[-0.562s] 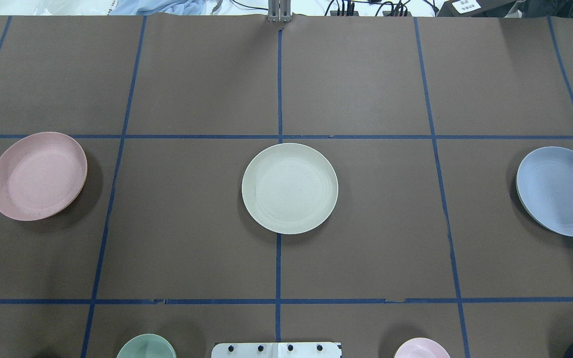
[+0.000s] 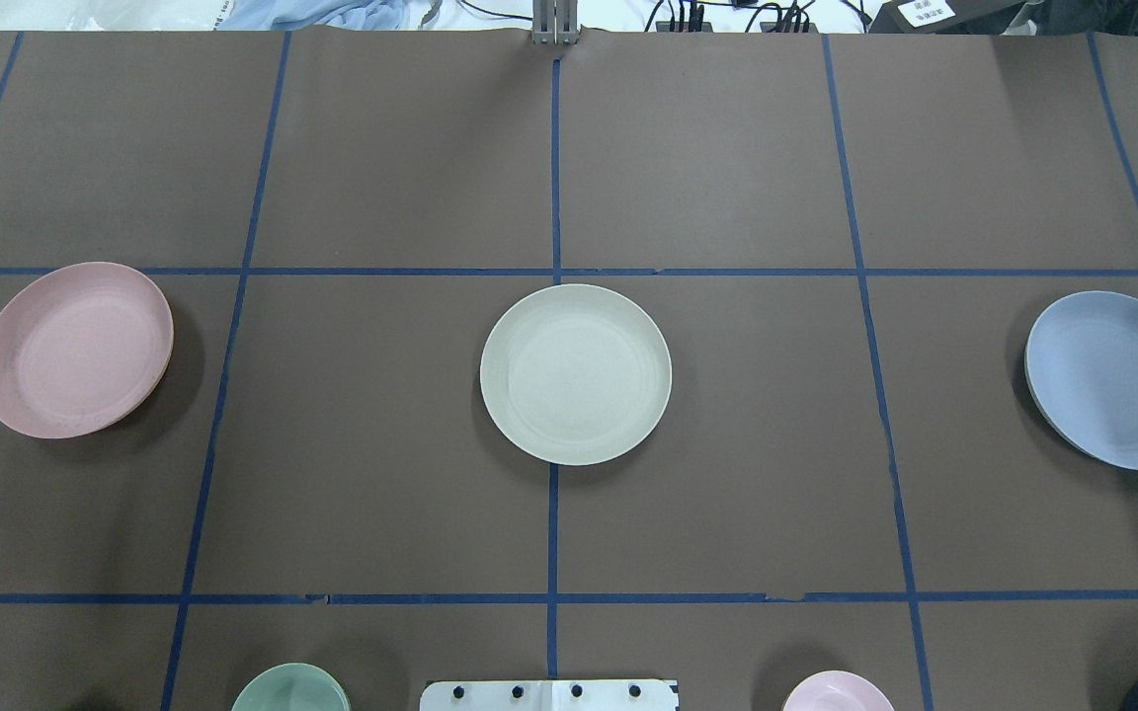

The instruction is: Stack three plates with pink and blue

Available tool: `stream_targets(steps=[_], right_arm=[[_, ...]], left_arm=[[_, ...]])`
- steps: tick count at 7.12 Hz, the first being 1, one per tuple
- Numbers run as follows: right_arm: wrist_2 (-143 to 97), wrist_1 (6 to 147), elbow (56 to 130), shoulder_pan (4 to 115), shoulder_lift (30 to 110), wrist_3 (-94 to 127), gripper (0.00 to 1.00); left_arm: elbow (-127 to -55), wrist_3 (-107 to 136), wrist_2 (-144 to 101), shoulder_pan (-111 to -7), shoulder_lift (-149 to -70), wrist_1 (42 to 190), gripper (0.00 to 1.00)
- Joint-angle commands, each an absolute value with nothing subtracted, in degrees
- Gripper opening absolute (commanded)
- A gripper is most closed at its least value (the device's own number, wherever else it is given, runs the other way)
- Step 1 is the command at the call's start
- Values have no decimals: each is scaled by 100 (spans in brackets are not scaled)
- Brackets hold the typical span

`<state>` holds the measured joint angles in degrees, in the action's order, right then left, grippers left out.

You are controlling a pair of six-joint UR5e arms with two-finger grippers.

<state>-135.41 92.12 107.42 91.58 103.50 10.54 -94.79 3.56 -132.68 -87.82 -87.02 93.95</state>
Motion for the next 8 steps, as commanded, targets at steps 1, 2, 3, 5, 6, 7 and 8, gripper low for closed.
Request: stream_targets(steps=[1,2,3,5,6,7,8], right_arm=[[-13666,9202,10723,9150,10354,1081,100],[-13676,9193,10757,9149,10319,1116,100],[-13693,9011,10653,9149,10127,1116,100],[-13728,8983,10600,9097,10116,1151,100],[-13729,8974,10521,9097,10125,1125,100],[-13729,8974,10503,9088,10125,1125,100],[-13729,8974,10512,9070,10125,1134,100]], left_arm=[[-9493,421,-13307,-8737,-8771,9867,100],[-9492,370,-13315,-8719,-8824,10018,100],[-9240,456,-13385,-8640,-8824,10698,100],[-8574,814,-14215,-8508,-8833,11503,100],[-8291,1696,-14308,-8229,-8990,11949,100],[-8262,3036,-14204,-7852,-8939,12658,100],[-8244,3937,-13960,-7492,-8677,13587,100]])
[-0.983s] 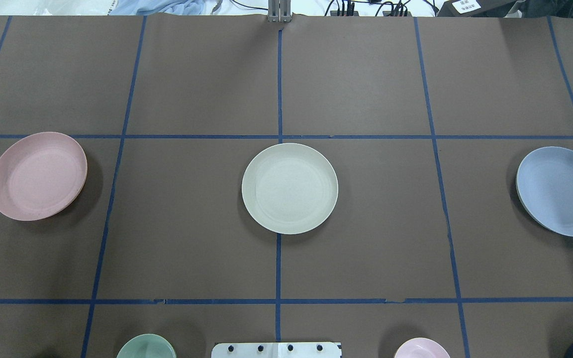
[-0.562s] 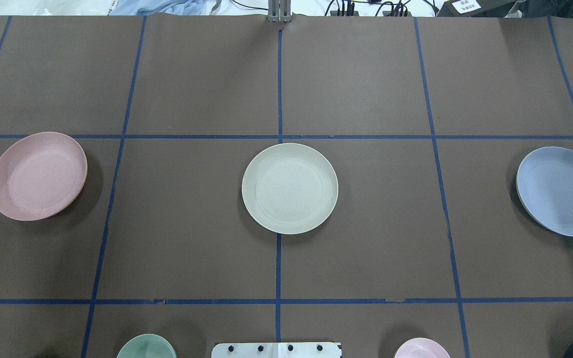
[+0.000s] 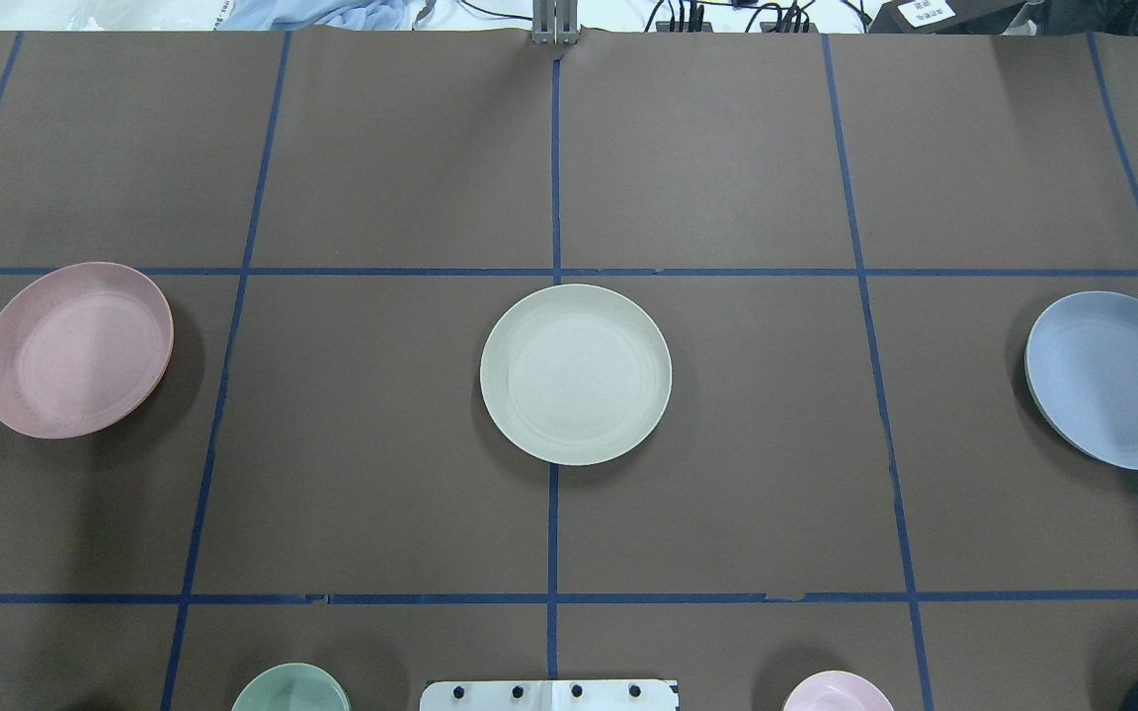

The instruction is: Stack three plates with pink and blue

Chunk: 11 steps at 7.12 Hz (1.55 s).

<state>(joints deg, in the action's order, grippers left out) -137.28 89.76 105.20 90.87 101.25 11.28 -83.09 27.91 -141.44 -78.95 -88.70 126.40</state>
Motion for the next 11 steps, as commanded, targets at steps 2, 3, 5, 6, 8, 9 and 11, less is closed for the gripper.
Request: stream_targets(steps=[2,3,5,6,8,9,11], right_arm=[[-13729,8974,10512,9062,10125,1142,100],[-13729,8965,10520,9035,10116,1134,100],[-13729,8965,10529,8930,10116,1107,100],[-13720,8965,10529,8904,10116,1099,100],[-13711,8860,10538,8877,10107,1090,100],[-13702,8729,10521,8877,10116,1107,100],[-13676,8719,10512,8877,10116,1037,100]], left_arm=[[-8235,4998,-13293,-6570,-8631,14071,99],[-8218,5044,-13028,-6278,-8674,14045,98],[-8157,5036,-13017,-6153,-8684,14036,75],[-8130,5036,-13008,-6118,-8692,14027,54],[-8112,4993,-13008,-5959,-8692,14027,3],[-8147,4975,-12999,-5959,-8658,14027,0],[-8428,4966,-13086,-6081,-8622,13914,0]])
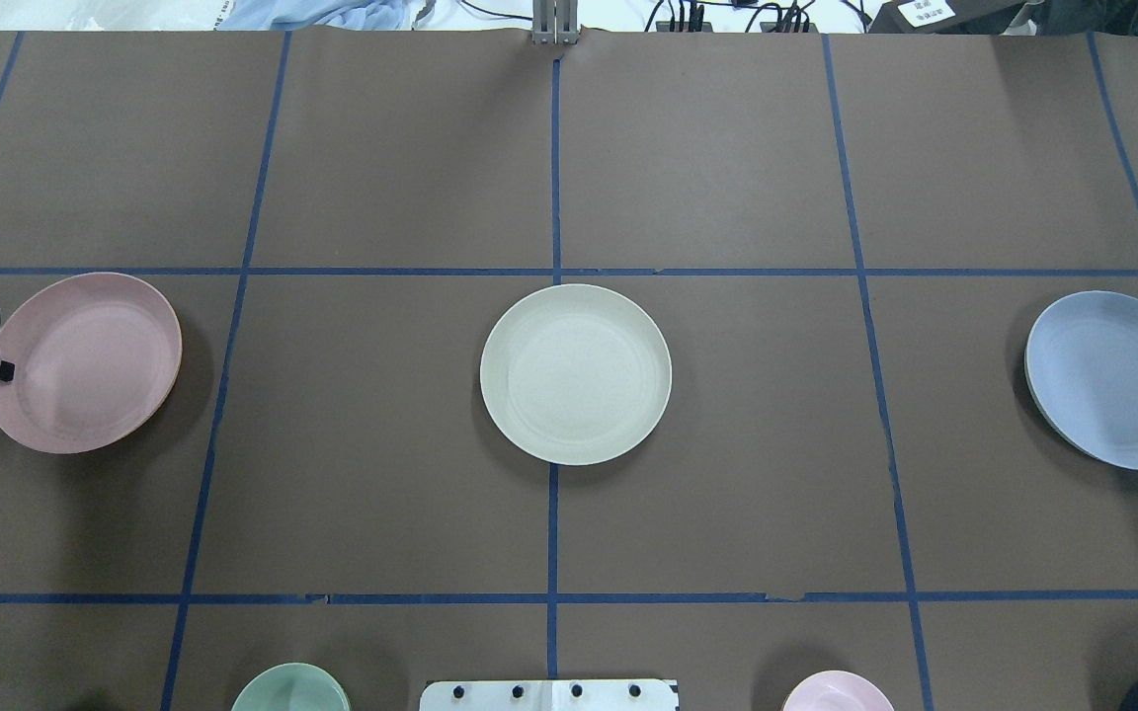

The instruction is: Stack three plates with pink and blue

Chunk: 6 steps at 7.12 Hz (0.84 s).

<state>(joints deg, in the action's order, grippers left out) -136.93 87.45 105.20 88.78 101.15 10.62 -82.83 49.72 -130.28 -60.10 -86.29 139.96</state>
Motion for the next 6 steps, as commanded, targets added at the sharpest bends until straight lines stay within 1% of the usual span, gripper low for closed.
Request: stream_targets(steps=[1,3,4,5,6], right_arm=[[-13667,8623,10442,8868,10125,950,100],[-13449,7258,9707,8641,10125,1019,100],[-13291,7112,9581,8318,10125,1176,100],[-13150,7058,9528,8071,10125,1213,100],[-13079,7049,9501,7833,10116,1213,100]], left_arm=[[-8690,4957,-13113,-6273,-8631,13574,0],[-9584,4522,-13446,-6677,-8709,12093,0],[-10067,4300,-13447,-6706,-8884,11206,0],[-10472,4359,-13430,-6715,-9338,10232,0],[-10694,4533,-13447,-6724,-9839,9500,0]])
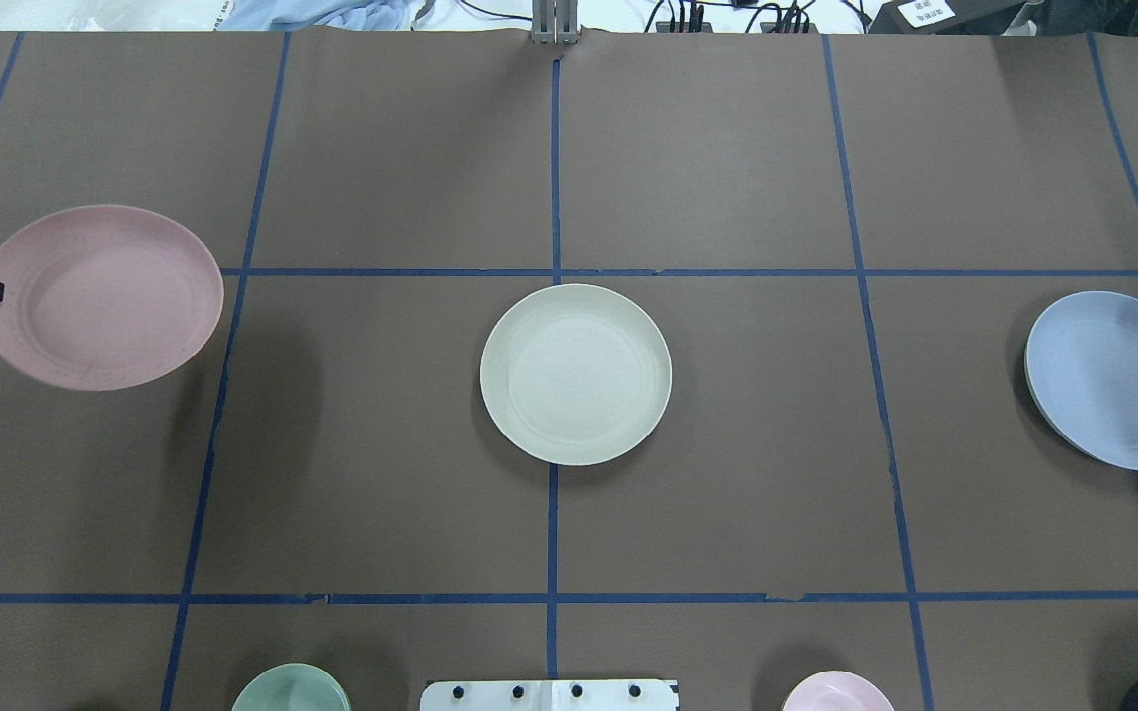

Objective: Stack three plates with pink and blue
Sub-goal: 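Reach the left gripper to the pink plate rim and grasp it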

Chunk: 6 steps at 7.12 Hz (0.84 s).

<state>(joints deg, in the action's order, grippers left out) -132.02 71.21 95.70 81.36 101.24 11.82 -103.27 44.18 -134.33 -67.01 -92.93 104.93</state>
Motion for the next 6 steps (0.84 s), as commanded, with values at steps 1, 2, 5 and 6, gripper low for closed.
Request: stream_targets(steps=[1,2,5,6], right_arm=[[-12982,6675,9336,7674,10116,1239,100],[-12964,5714,8777,7534,10108,1465,100],[-12946,4728,8061,7155,10029,2259,99],[-12981,4737,7851,7154,9846,2294,86]], left_arm=[[-10766,4918,-13569,-6715,-10009,9423,0],[-10784,5261,-13814,-6697,-10193,9431,0],[-10802,6246,-13834,-6348,-10695,9431,0],[-10802,6501,-13825,-6198,-10835,9439,0]])
